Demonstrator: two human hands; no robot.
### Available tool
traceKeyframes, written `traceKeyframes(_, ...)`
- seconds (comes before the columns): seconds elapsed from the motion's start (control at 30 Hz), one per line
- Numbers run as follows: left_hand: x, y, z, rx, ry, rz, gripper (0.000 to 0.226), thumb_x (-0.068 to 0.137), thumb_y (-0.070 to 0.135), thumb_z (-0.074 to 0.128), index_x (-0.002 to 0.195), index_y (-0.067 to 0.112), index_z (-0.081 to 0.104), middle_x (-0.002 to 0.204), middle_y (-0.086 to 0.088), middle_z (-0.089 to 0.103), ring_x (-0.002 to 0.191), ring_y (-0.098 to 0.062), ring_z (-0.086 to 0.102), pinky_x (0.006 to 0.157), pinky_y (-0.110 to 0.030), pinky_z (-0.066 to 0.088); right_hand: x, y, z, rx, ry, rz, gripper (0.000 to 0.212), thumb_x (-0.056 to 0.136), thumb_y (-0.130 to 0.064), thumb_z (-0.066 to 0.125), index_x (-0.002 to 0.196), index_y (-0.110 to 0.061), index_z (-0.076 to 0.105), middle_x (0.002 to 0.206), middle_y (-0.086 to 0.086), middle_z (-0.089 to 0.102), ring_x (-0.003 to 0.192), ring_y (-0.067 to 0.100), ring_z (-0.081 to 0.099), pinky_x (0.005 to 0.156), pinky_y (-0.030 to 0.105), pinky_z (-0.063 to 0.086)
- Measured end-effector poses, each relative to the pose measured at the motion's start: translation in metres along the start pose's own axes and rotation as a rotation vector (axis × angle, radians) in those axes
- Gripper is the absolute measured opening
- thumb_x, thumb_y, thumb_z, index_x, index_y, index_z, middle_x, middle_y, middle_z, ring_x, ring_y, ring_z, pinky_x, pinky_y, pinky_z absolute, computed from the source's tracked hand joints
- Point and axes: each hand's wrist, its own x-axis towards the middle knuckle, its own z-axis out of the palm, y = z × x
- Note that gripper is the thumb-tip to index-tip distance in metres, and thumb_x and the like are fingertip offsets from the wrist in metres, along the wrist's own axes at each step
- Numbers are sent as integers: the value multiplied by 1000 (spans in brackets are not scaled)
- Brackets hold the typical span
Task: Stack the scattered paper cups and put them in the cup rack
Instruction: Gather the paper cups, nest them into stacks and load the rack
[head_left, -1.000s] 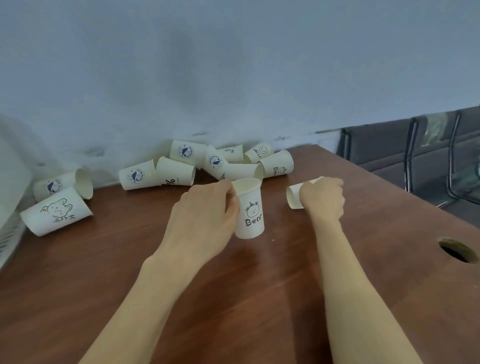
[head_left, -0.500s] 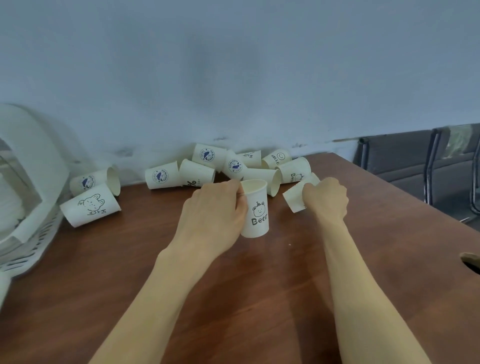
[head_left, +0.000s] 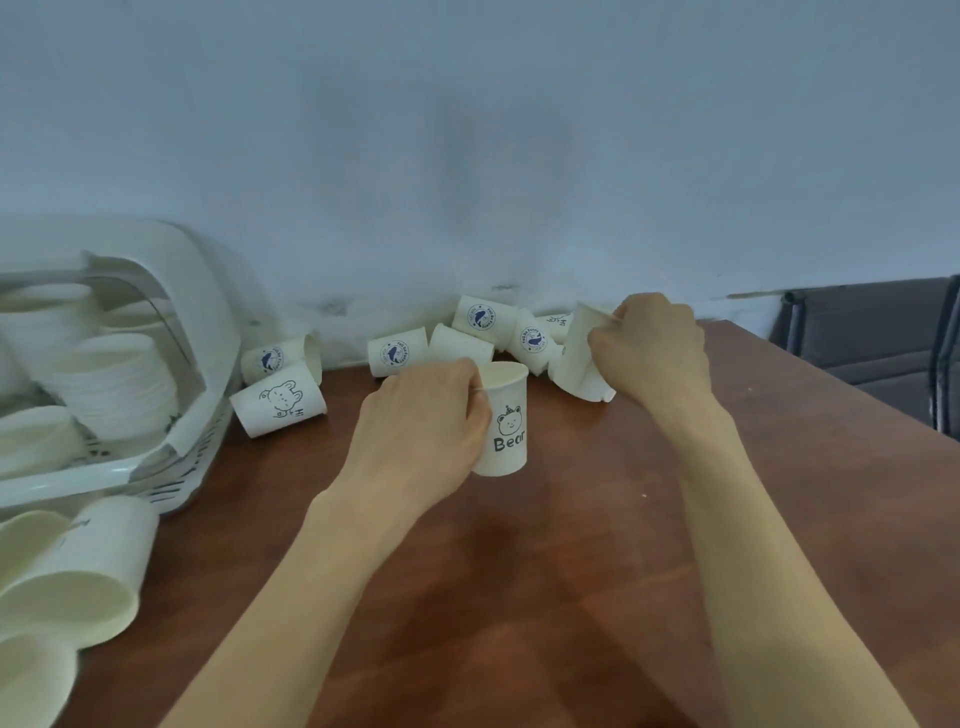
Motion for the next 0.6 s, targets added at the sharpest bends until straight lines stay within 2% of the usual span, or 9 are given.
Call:
traceKeyframes(0.1,-10,-26,-19,25,27,-41,18,92,34,42,87,25,57,79,2,64,81,-26,59,71,-42,49,-10,-16,4,0,-18,-90,10,78,-13,46,72,-5,48,72,11,52,63,29,47,52,30,32)
traceKeyframes(0.2,-16,-46,-40,44,63,-79,19,93,33,43,87,24,58,81,3,64,82,-25,59,70,-40,49,-24,-38,8,-82,-41,-166,14,81,-19,48,82,-8,56,78,11,58,73,33,54,54,30,37)
traceKeyframes(0.3,-22,-63,-61,77,119,-91,18,93,33,44,89,23,59,82,3,64,83,-24,59,67,-37,47,-41,-62,12,-87,-70,-252,17,83,-23,49,86,-9,58,79,10,60,78,33,55,66,39,49)
traceKeyframes(0.5,-39,-101,-105,120,206,-133,16,91,34,46,88,25,59,78,4,64,80,-25,59,68,-40,49,-70,-95,14,-68,-94,-327,16,86,-25,50,92,-11,58,80,7,62,83,29,52,71,42,49)
traceKeyframes(0.6,-46,-122,-124,137,265,-164,17,89,35,45,83,25,59,70,5,61,75,-25,59,67,-41,50,-83,-106,17,-72,-105,-346,15,87,-27,49,91,-15,58,77,3,62,77,27,54,69,41,49)
